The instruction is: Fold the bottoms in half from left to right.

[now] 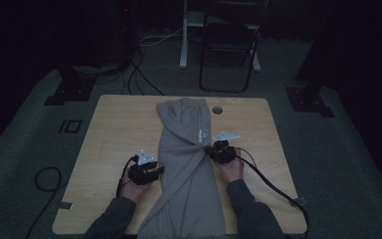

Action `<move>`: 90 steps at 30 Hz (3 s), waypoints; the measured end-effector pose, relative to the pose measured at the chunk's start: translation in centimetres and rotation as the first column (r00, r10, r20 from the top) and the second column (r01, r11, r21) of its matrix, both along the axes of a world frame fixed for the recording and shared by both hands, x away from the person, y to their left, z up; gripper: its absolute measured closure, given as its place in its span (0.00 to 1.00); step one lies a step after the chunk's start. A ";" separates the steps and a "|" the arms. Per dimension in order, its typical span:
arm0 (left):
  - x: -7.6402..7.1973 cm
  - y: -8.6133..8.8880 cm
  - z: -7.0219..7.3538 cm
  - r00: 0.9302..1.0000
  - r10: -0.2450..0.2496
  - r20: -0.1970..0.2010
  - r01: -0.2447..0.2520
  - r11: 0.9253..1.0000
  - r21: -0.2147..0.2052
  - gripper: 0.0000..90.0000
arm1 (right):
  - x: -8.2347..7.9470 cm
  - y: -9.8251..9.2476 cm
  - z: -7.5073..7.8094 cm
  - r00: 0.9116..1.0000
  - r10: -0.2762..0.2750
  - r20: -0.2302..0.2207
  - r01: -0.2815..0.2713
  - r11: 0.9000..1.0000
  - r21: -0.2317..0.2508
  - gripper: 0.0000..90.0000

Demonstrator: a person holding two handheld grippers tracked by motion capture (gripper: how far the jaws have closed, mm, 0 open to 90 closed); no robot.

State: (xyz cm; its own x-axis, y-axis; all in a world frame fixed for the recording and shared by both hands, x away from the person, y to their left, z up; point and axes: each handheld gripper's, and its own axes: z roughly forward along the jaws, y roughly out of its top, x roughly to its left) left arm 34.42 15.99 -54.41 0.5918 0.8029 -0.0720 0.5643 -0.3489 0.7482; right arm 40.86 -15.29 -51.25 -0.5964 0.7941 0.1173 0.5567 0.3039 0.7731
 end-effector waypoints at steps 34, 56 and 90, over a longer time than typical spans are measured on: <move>1.5 -4.4 1.3 0.992 -0.126 0.013 0.125 0.992 0.024 0.70 | -6.0 2.9 -1.2 0.981 0.193 -0.031 -0.194 0.981 -0.009 0.62; 6.5 -3.0 0.1 0.998 0.016 0.053 -0.020 0.997 0.072 0.87 | -6.8 4.0 -2.2 0.972 0.235 -0.016 -0.236 0.969 -0.079 0.84; 7.5 -2.1 0.1 0.995 0.066 0.078 -0.073 0.992 0.099 0.89 | -9.2 0.5 -1.6 0.978 0.209 -0.004 -0.206 0.960 -0.189 1.00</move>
